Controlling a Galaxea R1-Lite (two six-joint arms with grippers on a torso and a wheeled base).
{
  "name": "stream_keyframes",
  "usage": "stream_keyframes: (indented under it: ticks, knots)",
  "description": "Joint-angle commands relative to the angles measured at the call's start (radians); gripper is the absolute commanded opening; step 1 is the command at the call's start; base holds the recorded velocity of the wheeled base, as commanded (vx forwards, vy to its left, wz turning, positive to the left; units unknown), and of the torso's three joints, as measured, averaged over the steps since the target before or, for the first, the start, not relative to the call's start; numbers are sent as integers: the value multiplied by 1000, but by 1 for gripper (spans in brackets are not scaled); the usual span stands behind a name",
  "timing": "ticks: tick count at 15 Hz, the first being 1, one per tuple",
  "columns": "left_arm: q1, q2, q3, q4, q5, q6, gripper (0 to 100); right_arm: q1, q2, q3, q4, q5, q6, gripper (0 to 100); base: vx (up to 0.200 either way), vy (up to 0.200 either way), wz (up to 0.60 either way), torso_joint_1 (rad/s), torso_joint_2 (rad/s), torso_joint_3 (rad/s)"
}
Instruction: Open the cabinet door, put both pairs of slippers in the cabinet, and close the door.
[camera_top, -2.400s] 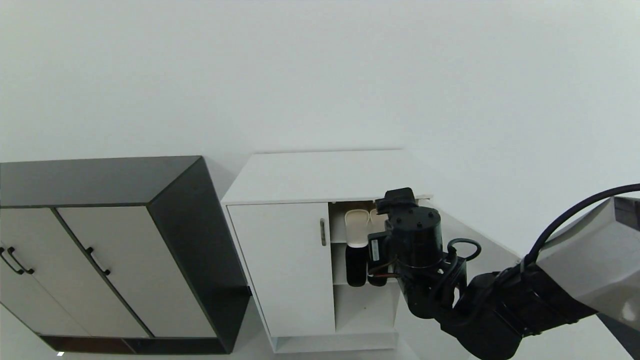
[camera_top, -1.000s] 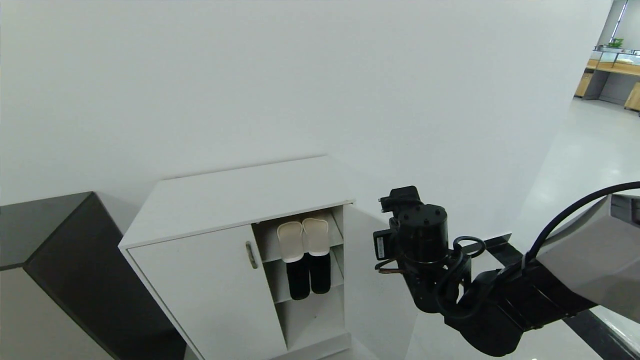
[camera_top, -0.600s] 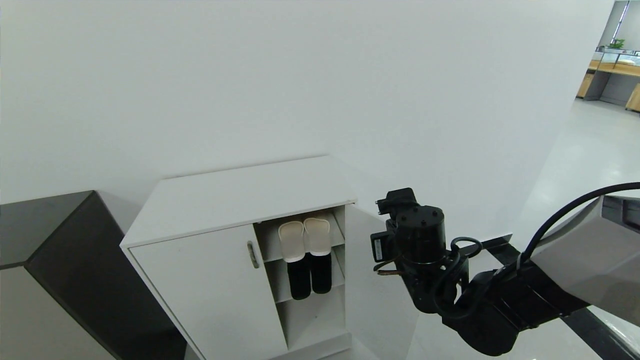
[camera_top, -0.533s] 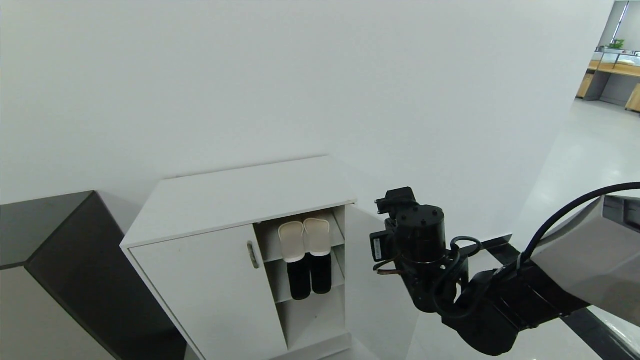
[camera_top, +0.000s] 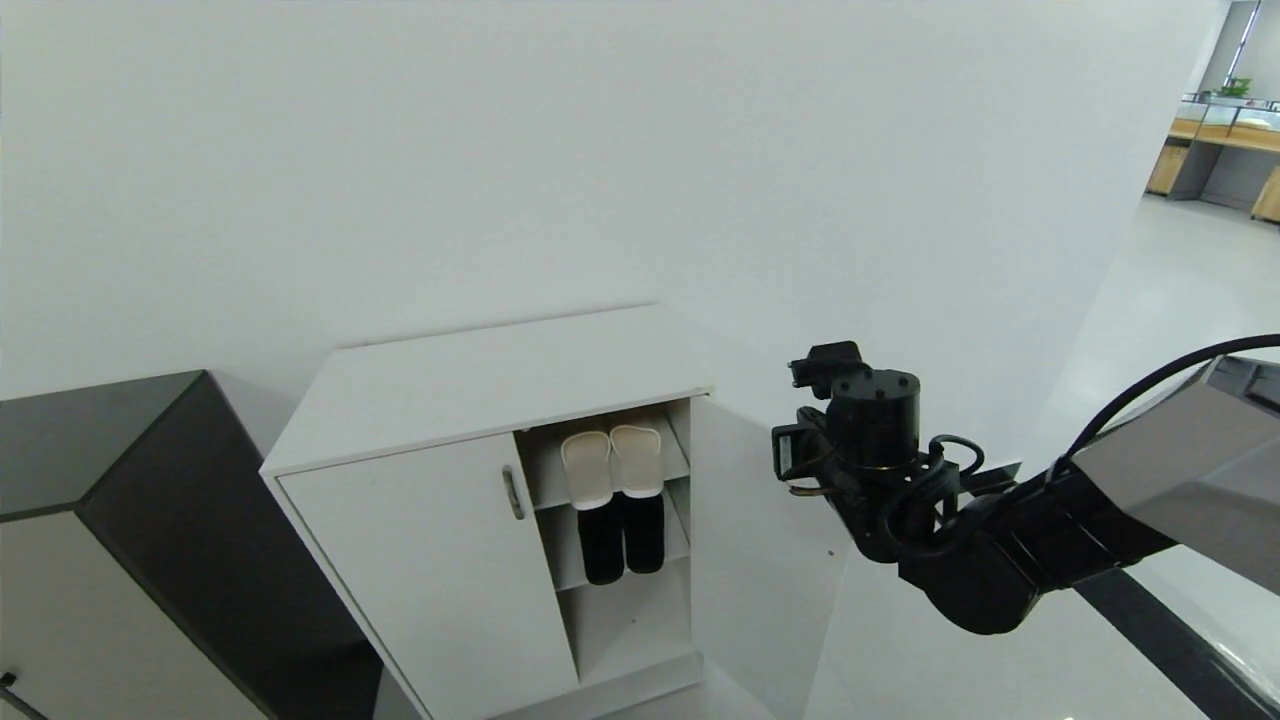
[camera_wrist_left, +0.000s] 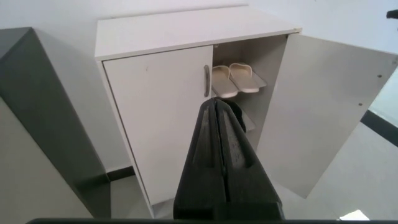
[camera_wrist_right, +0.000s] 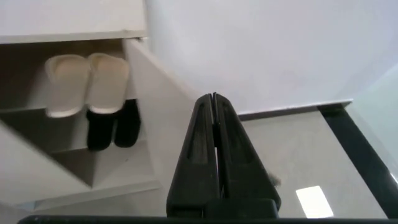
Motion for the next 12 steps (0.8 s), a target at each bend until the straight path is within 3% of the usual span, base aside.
stream_keyframes:
  ticks: [1, 4, 9, 12]
  knots:
    - [0, 1, 0, 0, 0, 0, 0, -7, 8, -3, 1, -1, 1, 0, -200, 0, 0, -12, -2, 7]
    - [0, 1, 0, 0, 0, 0, 0, -47, 29, -68, 25, 18, -1, 0, -67, 0, 0, -2, 1, -1]
    - [0, 1, 0, 0, 0, 0, 0, -178, 67, -298, 346, 131, 131, 0, 0, 0, 0, 0, 0, 0]
    - [0, 1, 0, 0, -2, 0, 0, -238, 162, -434, 393, 140, 139, 0, 0, 0, 0, 0, 0, 0]
